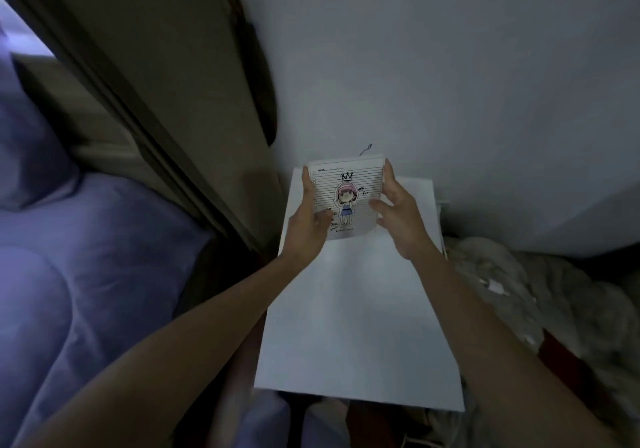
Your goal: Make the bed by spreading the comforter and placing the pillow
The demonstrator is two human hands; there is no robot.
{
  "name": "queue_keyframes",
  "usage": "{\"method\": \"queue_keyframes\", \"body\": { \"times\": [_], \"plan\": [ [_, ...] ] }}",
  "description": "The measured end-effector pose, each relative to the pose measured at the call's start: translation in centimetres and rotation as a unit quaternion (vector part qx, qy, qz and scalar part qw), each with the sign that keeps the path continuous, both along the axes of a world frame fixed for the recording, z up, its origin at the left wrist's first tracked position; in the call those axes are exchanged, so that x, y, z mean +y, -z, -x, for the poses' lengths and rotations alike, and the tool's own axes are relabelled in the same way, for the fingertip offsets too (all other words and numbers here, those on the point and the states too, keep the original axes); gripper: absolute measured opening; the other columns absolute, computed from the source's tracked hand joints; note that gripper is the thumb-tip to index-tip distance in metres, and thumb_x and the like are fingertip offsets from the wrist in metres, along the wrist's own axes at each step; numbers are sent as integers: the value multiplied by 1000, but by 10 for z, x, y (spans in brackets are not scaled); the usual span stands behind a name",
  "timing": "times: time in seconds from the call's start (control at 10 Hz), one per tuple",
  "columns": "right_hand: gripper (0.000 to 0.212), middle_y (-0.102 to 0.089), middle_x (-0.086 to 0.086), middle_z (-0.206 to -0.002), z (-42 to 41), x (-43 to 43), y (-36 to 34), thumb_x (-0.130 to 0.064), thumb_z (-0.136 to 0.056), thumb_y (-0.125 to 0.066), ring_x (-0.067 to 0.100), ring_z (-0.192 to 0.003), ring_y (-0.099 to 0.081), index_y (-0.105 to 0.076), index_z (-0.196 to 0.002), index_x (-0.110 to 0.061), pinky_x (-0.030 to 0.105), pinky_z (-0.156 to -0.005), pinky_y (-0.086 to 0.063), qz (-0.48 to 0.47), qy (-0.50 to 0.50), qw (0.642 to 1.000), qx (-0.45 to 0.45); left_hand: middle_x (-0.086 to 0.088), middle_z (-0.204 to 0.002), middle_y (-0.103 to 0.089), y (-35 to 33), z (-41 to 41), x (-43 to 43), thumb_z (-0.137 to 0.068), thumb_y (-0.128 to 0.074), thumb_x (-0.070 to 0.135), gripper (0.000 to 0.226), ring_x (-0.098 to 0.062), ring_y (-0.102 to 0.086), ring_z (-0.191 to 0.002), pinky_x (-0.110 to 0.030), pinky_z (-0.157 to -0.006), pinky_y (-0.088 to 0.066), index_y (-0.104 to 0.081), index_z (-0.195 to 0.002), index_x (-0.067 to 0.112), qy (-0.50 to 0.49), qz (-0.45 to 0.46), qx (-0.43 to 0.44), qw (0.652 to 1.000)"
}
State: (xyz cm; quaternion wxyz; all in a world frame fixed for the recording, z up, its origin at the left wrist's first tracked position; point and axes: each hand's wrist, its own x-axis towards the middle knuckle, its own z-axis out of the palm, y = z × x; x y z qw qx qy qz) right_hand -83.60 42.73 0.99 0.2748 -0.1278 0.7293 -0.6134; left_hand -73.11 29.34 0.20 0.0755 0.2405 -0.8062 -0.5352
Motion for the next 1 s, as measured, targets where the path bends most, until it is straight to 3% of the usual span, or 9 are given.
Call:
{"method": "queue_keyframes", "body": {
  "times": [0.1, 0.2, 0.3, 0.4, 0.5, 0.7, 0.9, 1.0],
  "plan": [
    [77, -51, -15, -141, -3, 9, 36, 1, -88, -47, 14, -133, -44, -28, -144, -49, 38, -106, -40, 5, 0, 1000, -13, 7, -147, -45, 27, -2, 8, -97, -47, 17, 85, -18, -54, -122, -22, -96, -39, 19, -146, 39, 5, -2, -31, 1000],
    [75, -50, -10, -144, -9, 18, 73, 3, -88, -49, 2, -124, -51, -27, -148, -36, 35, -109, -39, 7, 5, 999, -44, 12, -151, -38, 58, -4, 12, -97, -48, 23, 86, -21, -50, -129, -23, -99, -37, 21, -144, 44, 8, -18, -70, 997],
    [74, -50, -8, -143, -12, 22, 89, 6, -90, -50, -7, -114, -55, -25, -151, -27, 22, -101, -43, 16, 15, 998, -62, 15, -150, -37, 71, -7, 16, -97, -47, 27, 85, -21, -49, -131, -25, -100, -37, 22, -143, 45, 12, -18, -88, 996],
    [74, -55, -18, -130, -14, 27, 106, 12, -87, -49, -15, -104, -57, -28, -150, -22, 11, -93, -44, 11, 30, 996, -79, 13, -151, -36, 81, -15, 22, -98, -46, 25, 85, -21, -46, -133, -23, -99, -35, 23, -145, 37, 27, -19, -105, 994],
    [73, -55, -22, -125, -16, 31, 110, 14, -87, -48, -17, -102, -57, -30, -149, -20, 13, -99, -41, 7, 35, 995, -92, 12, -150, -36, 84, -19, 24, -98, -47, 21, 86, -21, -47, -132, -21, -97, -34, 24, -145, 34, 35, -17, -116, 992],
    [74, -61, -41, -105, -17, 39, 114, 17, -85, -47, -18, -98, -58, -32, -148, -20, 6, -89, -41, 5, 39, 995, -94, 10, -148, -42, 89, -33, 37, -94, -53, 21, 96, -23, -52, -127, -25, -96, -41, 28, -143, 36, 46, 6, -125, 991],
    [78, -60, -28, -121, -18, 48, 114, 15, -83, -48, -6, -116, -54, -35, -147, -27, 23, -106, -37, -17, 24, 998, -59, 8, -148, -43, 82, -36, 40, -93, -57, 26, 100, -27, -56, -122, -25, -89, -44, 29, -143, 36, 56, 23, -134, 989],
    [79, -49, -14, -140, -19, 50, 111, 8, -84, -52, 13, -134, -43, -29, -148, -34, 39, -112, -33, -28, 30, 998, -38, 4, -147, -45, 75, -38, 38, -92, -58, 24, 99, -31, -56, -121, -28, -92, -45, 26, -143, 38, 44, 43, -127, 990]
  ]
}}
